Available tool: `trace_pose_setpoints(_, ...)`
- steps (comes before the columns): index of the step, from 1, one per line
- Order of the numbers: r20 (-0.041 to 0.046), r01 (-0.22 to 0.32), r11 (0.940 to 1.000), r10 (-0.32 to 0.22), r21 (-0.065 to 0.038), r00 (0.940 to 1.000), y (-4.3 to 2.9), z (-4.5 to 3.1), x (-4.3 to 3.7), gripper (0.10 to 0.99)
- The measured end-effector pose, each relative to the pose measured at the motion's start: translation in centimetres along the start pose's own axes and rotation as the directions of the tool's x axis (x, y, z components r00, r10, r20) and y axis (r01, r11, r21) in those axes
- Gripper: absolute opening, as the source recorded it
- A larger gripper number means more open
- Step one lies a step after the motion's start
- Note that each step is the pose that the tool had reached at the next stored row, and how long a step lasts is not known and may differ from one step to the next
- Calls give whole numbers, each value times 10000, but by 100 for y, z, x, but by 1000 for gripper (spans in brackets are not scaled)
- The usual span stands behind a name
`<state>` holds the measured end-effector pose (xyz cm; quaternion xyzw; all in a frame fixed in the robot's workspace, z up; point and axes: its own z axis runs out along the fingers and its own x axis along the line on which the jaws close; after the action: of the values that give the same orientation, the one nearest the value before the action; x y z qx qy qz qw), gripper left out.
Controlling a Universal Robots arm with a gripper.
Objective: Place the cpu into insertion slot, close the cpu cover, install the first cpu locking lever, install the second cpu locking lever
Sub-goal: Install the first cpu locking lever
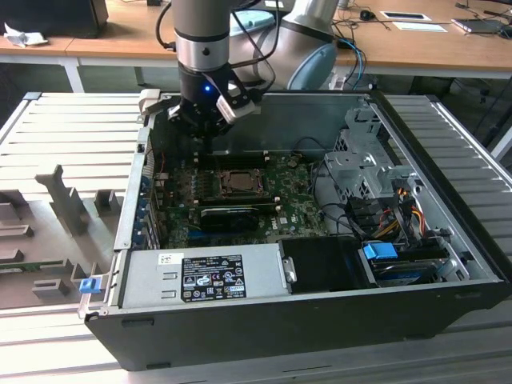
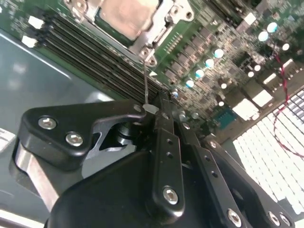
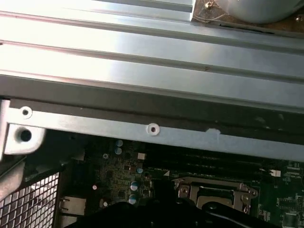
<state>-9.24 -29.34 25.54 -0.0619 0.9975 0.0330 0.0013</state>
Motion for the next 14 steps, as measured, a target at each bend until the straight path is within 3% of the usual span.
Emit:
trace_pose_setpoints(9, 2, -43, 10000, 43, 6, 10000, -41, 13, -330, 106)
trace_pose_setpoints(14, 8, -90, 10000, 90, 1, 10000, -50, 28, -399, 106)
